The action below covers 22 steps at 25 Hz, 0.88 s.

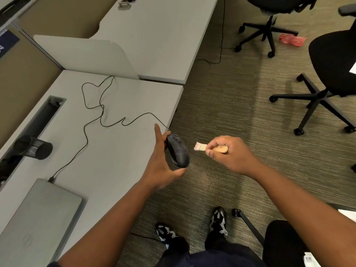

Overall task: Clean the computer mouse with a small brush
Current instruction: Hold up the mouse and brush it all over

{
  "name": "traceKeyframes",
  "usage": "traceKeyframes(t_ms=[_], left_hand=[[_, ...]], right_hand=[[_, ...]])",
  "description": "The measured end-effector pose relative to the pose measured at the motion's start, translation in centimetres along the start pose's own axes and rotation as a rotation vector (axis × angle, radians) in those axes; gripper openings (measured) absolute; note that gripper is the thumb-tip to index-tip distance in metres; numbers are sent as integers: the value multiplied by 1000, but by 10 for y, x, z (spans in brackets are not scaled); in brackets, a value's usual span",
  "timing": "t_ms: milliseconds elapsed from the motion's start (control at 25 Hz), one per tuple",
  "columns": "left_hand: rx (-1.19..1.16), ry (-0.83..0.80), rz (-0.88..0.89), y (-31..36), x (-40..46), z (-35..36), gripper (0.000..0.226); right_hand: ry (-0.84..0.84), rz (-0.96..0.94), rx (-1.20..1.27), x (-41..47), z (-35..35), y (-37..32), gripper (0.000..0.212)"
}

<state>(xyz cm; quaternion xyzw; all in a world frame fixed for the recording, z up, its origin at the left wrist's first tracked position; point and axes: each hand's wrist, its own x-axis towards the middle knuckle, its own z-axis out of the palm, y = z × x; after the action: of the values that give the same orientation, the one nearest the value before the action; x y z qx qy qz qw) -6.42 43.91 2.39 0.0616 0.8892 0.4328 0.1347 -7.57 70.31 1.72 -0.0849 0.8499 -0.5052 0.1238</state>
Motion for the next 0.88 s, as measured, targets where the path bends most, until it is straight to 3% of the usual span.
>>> traceKeyframes(t_ms=[160, 280, 560, 880], left_hand=[[13, -5, -6, 1, -1, 0, 160], [7, -19, -24, -1, 0, 1, 159], [0, -36, -14, 0, -2, 4, 157], [-14, -36, -31, -4, -4, 2, 159]], right_hand=[[150, 107, 387, 1, 2, -13, 15], [163, 145, 530, 2, 5, -23, 13], [72, 101, 394, 9, 11, -36, 14], [48, 108, 405, 6, 12, -33, 11]])
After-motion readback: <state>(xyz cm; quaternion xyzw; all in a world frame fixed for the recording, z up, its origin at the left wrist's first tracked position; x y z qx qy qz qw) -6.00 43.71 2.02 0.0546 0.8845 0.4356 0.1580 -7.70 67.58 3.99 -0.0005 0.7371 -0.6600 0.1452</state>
